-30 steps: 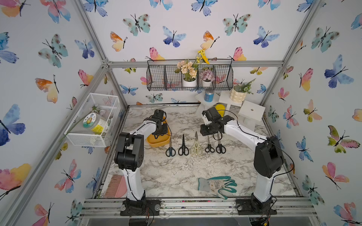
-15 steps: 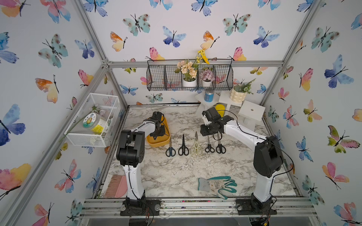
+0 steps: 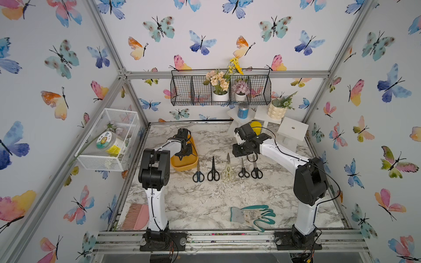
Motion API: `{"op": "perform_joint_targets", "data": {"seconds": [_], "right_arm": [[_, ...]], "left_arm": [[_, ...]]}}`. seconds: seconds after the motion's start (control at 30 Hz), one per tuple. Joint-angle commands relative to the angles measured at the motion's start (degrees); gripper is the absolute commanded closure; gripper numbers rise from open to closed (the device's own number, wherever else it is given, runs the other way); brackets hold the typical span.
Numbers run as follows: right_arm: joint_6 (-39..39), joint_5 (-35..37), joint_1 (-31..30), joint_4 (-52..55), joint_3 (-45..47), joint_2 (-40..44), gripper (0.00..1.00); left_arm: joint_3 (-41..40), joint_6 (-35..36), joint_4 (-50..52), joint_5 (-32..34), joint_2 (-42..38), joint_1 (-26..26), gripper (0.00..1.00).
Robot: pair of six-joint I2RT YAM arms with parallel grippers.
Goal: Take the scissors out of the storage box
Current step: Pick up the scissors from the storage box.
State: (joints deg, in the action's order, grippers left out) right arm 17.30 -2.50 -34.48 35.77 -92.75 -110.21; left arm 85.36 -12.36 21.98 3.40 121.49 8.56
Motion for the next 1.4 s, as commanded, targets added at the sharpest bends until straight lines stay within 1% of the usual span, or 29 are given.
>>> {"op": "perform_joint_targets", "data": {"seconds": [0.0, 0.07, 0.1, 0.37, 0.57, 0.83, 1.03, 1.17, 1.37], "right_arm": [[-0.6, 1.4, -0.2, 2.4, -2.2, -1.4, 0.6], [-0.7, 1.3, -0.2, 2.5, -2.4, -1.5, 0.6], [-0.7, 1.2, -0.2, 2.5, -2.4, -1.6, 0.6], [0.0, 0.3, -0.2, 1.2, 0.3, -0.7, 0.6], [0.3, 0.2, -0.2, 0.4, 1.6, 0.2, 0.6], [0.0, -0.2, -0.2, 0.4, 1.0, 0.1, 0.6], [-0.2, 0.3, -0.2, 0.3, 1.3, 0.6, 0.6], [-0.2, 0.3, -0.2, -0.1, 1.9, 0.9, 0.6], [-0.2, 1.2, -0.2, -0.6, 2.2, 1.1, 0.6]], "left_arm": [[-2.4, -0.3, 4.8, -3.6, 4.7, -0.6, 0.93], [-2.6, -0.1, 4.6, -3.5, 4.3, -0.8, 0.99], [-2.6, 0.1, 4.4, -3.5, 3.8, -0.9, 1.0], [-0.5, 0.5, 3.9, -4.1, -4.1, -1.1, 1.0], [-1.4, 0.1, 4.0, -4.7, -10.4, -0.9, 1.0], [-3.1, -0.6, 4.9, -5.9, -12.1, -1.0, 1.0], [-4.4, -1.8, 4.7, -7.9, -15.9, -0.9, 1.0], [-5.4, -2.0, 4.6, -9.3, -19.7, 1.1, 1.0], [-6.3, -4.5, 4.7, -10.3, -23.1, 8.1, 1.0]]}}
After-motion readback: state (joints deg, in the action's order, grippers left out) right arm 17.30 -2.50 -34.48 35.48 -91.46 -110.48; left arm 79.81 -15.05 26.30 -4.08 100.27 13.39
